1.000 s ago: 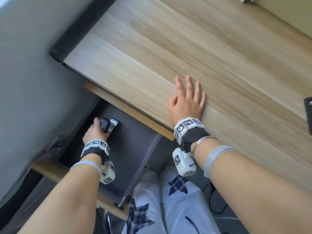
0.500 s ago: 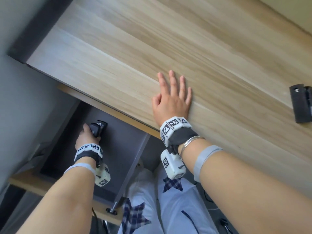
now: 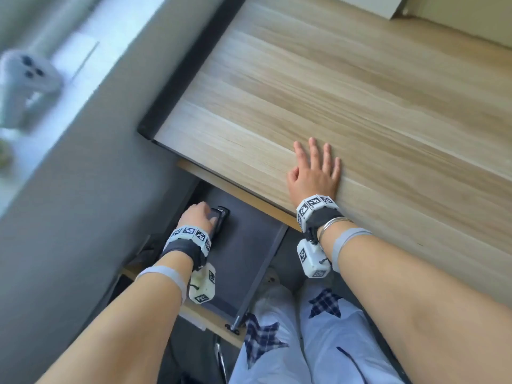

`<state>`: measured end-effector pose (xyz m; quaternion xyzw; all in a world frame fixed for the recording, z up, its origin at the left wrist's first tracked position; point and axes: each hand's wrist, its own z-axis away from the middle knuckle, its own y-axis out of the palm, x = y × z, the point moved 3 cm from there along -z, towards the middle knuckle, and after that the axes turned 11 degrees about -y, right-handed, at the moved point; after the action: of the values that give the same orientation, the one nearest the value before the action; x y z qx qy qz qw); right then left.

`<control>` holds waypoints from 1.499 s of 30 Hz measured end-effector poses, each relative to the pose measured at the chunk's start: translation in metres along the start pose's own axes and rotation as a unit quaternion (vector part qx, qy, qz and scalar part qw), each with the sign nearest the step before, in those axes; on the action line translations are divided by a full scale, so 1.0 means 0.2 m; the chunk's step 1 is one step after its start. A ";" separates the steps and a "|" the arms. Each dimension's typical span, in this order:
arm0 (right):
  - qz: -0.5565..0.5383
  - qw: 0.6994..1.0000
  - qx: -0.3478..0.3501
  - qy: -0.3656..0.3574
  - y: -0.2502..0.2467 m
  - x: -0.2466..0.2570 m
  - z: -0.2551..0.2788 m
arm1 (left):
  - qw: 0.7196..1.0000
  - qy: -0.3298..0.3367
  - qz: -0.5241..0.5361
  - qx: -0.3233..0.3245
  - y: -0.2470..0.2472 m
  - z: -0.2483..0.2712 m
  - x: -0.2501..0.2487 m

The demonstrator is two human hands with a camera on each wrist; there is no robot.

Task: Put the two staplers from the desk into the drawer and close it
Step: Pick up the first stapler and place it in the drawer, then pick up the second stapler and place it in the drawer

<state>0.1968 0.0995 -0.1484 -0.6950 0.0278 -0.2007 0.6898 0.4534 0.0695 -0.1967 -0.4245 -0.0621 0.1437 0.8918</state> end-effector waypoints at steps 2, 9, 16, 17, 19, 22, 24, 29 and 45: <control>-0.008 0.999 0.034 -0.010 -0.02 -0.02 0.00 | 1.000 0.028 -0.006 0.004 -0.11 0.10 -0.09; -0.054 0.991 0.122 -0.029 -0.24 -0.23 -0.05 | 0.987 0.158 0.020 0.005 -0.41 0.40 -0.60; -0.009 0.992 0.104 0.065 -0.59 -0.80 -0.08 | 0.972 0.235 0.002 0.021 -0.38 0.61 -1.22; 0.003 0.991 0.105 0.081 -0.63 -0.90 -0.08 | 0.969 0.244 0.002 0.024 -0.35 0.63 -1.30; 0.025 0.987 0.105 0.116 -0.70 -1.10 -0.06 | 0.966 0.259 -0.005 0.021 -0.30 0.68 -1.45; 0.051 0.979 0.105 0.166 -0.78 -1.38 -0.01 | 0.960 0.277 -0.016 0.024 -0.22 0.73 -1.65; 0.059 0.974 0.091 0.200 -0.82 -1.53 0.03 | 0.958 0.285 -0.028 0.033 -0.15 0.74 -1.75; -0.001 0.950 0.080 0.301 -0.83 -1.78 0.09 | 0.953 0.290 -0.077 0.044 -0.04 0.76 -1.90; -0.087 0.925 0.128 0.346 -0.77 -1.67 0.02 | 0.962 0.256 -0.082 0.044 -0.06 0.65 -1.76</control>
<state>-0.1449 0.2165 -0.0795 -0.4874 0.1784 -0.4899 0.7005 0.0912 0.0502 -0.1015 -0.4008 0.1398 -0.0410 0.9045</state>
